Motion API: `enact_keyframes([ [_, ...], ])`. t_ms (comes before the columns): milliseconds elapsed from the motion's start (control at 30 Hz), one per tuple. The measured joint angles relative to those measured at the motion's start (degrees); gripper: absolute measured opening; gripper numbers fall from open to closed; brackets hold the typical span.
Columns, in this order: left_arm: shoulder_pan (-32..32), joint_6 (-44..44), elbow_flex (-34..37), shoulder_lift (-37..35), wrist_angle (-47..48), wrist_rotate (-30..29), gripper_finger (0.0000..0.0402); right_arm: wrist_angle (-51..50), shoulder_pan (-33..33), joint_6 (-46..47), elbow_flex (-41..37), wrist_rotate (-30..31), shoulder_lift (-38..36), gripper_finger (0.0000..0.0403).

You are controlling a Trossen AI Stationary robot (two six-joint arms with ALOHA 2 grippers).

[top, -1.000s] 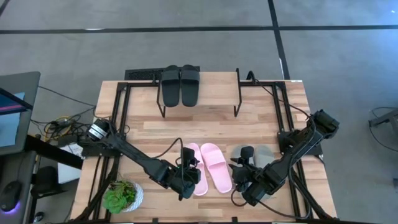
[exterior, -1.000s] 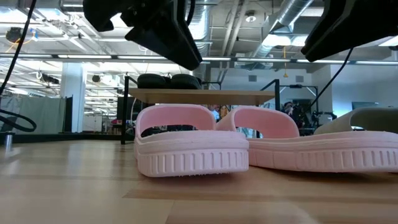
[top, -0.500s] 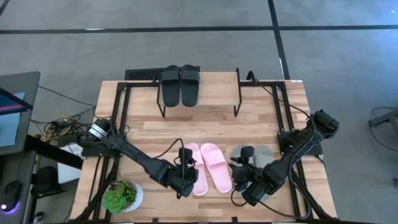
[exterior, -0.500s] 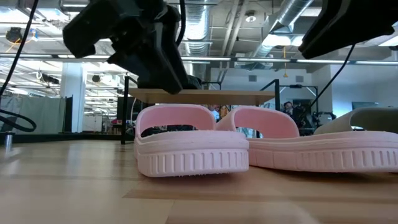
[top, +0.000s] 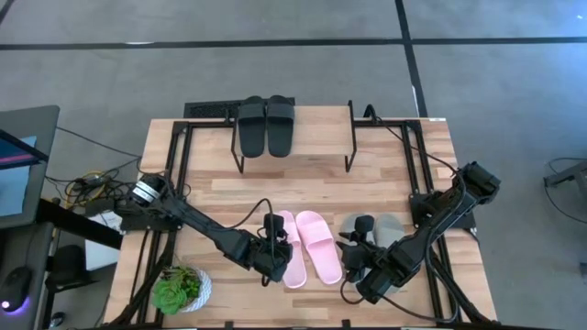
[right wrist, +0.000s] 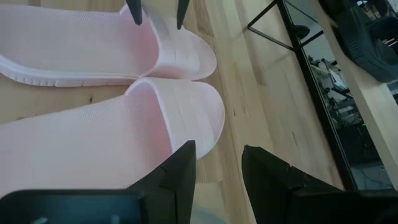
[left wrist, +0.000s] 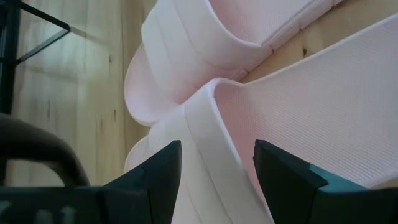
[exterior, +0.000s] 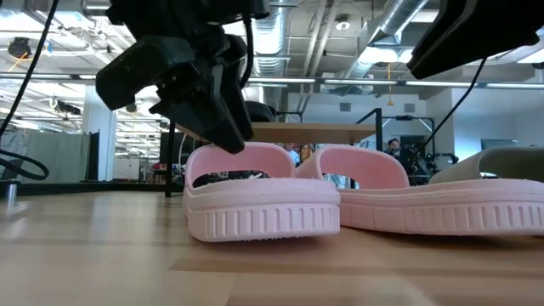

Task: Pick and place slides into the shelf
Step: Put the left pink slide on the shelf

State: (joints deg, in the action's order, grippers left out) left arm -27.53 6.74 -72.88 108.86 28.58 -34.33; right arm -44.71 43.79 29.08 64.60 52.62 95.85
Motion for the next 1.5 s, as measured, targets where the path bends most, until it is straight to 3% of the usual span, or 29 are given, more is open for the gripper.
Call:
enact_keyframes([
  [1033, 1.1, 0.1, 0.1, 2.3, 0.4, 0.9, 0.019, 0.5, 0.0, 0.4, 0.0, 0.0, 0.0, 0.0118],
  [1367, 1.2, -0.4, -0.1, 4.6, 0.8, -6.7, 0.019, 2.2, 0.0, 1.0, -2.5, 0.0, 0.0, 0.0118],
  [1500, 1.2, -0.3, -0.1, 4.5, 1.5, -8.0, 0.017, 3.7, -0.1, 1.0, -3.8, 0.0, 0.0, 0.0118],
])
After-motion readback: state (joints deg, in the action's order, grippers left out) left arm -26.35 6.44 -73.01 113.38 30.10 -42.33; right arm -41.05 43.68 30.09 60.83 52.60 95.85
